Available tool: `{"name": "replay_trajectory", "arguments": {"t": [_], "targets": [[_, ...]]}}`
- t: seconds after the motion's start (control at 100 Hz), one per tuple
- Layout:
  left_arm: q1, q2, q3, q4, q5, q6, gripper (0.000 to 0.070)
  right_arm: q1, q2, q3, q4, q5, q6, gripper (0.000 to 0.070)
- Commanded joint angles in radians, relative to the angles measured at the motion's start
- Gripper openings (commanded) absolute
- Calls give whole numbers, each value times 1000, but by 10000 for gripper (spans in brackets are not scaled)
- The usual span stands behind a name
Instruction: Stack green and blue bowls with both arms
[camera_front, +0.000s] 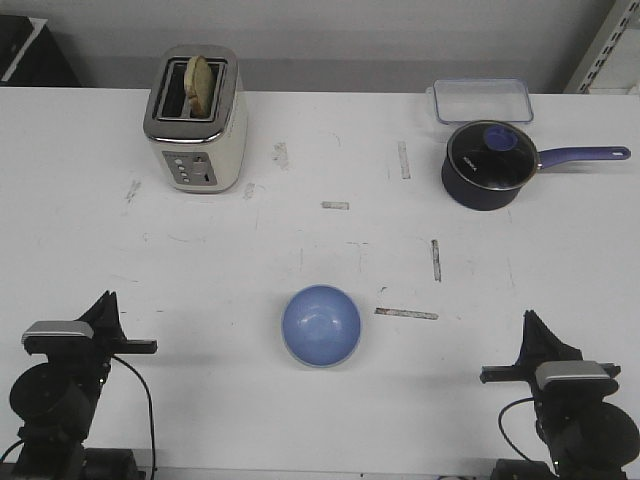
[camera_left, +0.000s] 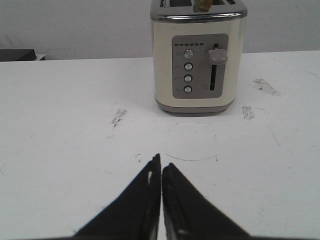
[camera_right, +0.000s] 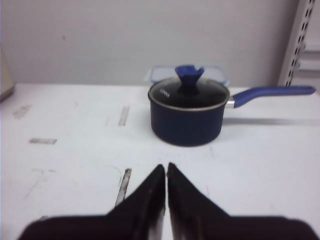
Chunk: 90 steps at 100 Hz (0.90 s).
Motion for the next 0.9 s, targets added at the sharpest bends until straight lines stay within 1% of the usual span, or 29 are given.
{"name": "replay_trajectory", "arguments": {"t": [0.0,0.67,0.79,0.89], "targets": [[1,0,6,11,-1,-4,1,-1,-11,6,13,1,3,0],[1,-8,5,11,-1,-4,2,-1,-19,6,16,8,3,0],[1,-19,-22,46,-1,-4,2,-1,-19,6,16,8,3,0],[1,-59,-83,74,5,-4,1,-1,-19,6,16,8,3,0]]}}
